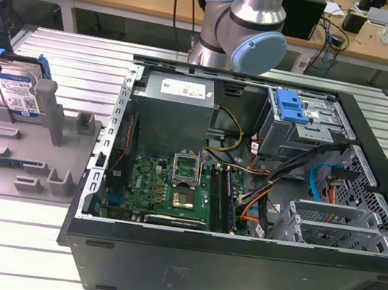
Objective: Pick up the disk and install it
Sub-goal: 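Pick up the disk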
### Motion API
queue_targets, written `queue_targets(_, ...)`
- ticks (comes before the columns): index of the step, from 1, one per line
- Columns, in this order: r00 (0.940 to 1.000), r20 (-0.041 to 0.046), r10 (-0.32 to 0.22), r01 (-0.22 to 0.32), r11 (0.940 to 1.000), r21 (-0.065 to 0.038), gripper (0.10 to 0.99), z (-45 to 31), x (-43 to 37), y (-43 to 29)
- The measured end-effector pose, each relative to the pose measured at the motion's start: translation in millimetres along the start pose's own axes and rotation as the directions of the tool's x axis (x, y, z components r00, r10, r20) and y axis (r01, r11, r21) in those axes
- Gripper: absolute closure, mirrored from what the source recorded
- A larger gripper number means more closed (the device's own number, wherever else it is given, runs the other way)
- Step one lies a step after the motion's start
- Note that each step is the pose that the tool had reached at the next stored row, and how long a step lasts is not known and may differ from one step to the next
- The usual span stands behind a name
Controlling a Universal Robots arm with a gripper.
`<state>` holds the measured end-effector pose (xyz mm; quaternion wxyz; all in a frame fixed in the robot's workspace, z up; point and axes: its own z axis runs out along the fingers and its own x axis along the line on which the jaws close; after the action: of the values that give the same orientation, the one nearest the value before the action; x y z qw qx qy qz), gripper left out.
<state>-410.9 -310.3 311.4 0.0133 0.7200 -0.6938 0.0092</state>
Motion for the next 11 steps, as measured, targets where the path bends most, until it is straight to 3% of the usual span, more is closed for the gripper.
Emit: queue_targets(11, 1.0000, -0.0001, 0.000, 0.000, 1.0000, 0.000, 0.545, 8.4, -0.3, 0.3)
